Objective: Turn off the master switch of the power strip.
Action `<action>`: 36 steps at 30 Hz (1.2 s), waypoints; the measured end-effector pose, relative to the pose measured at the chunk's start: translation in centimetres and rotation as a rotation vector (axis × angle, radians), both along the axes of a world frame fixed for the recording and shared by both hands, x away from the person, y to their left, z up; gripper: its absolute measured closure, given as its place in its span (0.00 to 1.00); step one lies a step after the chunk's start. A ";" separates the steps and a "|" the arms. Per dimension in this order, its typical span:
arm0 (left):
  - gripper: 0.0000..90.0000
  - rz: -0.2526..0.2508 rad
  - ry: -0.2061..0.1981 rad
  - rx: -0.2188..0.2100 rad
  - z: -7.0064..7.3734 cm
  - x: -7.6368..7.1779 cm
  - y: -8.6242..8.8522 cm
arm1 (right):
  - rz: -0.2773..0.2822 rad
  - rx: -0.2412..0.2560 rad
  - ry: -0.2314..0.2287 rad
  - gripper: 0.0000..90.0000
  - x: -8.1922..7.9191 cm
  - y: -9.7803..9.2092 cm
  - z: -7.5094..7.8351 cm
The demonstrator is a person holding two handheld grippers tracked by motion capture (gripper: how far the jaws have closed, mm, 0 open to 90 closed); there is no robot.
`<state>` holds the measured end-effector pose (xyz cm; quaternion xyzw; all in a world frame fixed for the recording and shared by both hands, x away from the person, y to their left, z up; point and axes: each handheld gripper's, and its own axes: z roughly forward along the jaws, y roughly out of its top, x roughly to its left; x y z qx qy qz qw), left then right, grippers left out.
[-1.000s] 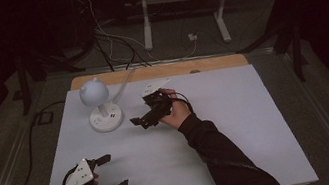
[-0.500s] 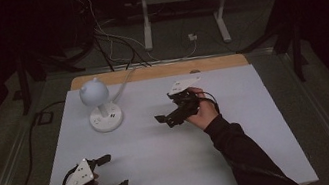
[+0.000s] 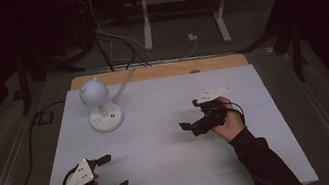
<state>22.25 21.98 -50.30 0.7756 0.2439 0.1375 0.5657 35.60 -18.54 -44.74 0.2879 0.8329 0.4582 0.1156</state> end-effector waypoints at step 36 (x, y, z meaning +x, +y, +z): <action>0.00 -0.005 0.001 0.004 0.0 -0.1 0.0 | -0.215 -0.055 0.039 0.00 -9.2 -10.2 -5.2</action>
